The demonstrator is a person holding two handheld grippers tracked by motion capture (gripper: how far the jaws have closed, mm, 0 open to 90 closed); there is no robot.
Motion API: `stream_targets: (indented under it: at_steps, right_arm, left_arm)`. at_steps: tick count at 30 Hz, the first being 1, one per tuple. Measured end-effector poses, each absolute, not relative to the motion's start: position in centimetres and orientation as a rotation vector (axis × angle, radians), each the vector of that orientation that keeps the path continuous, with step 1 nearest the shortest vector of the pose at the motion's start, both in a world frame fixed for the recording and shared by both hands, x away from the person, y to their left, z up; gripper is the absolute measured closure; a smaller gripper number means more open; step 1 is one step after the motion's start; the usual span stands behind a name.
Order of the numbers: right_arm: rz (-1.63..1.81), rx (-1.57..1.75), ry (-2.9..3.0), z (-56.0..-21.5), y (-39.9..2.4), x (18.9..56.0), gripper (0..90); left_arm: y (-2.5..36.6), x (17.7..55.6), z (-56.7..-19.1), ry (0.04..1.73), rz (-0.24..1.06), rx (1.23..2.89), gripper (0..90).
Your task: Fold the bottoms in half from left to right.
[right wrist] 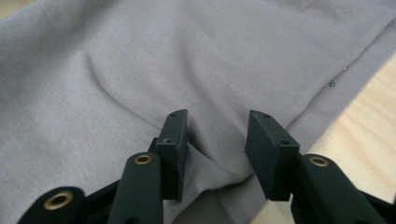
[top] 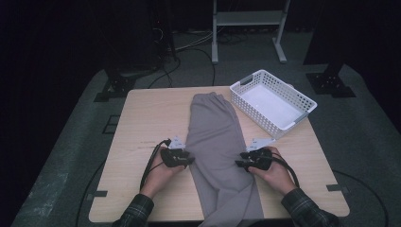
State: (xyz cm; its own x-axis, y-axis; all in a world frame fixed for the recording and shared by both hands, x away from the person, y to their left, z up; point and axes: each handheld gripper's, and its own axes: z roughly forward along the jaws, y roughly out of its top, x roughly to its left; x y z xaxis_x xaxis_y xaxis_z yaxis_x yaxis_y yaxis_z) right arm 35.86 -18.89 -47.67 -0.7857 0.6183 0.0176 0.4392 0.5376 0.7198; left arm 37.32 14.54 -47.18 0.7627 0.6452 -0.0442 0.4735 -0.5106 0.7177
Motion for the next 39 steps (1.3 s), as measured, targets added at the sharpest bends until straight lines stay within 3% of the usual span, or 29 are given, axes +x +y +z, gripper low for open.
stream_targets:
  at_steps: [14,17,25,31,36,37,39]
  right_arm:
    - [1.114,0.920,2.480,-48.0,-18.1,41.3,57.1]
    - [1.094,0.949,2.476,-47.8,-17.9,41.6,55.4]
    - [1.200,0.944,2.494,-45.2,-18.0,37.6,52.6]
    - [1.271,0.806,2.584,-44.2,-14.5,33.5,54.2]
    - [1.261,0.747,2.638,-44.8,-11.7,32.5,55.9]
    - [1.253,0.743,2.651,-45.1,-11.4,32.5,58.0]
    - [1.223,0.742,2.668,-45.5,-10.9,32.5,72.7]
  left_arm:
    - [15.2,42.1,-47.2,0.941,0.370,2.167,63.8]
    - [15.3,42.0,-47.3,0.959,0.330,2.142,62.1]
    - [15.3,38.3,-45.8,0.864,0.301,2.140,58.6]
    - [15.3,35.3,-45.9,0.836,0.282,2.161,56.2]
    - [15.1,33.9,-46.1,0.801,0.266,2.180,53.6]
    - [15.0,33.8,-46.2,0.798,0.261,2.185,53.3]
    - [14.9,33.9,-46.3,0.795,0.259,2.187,52.6]
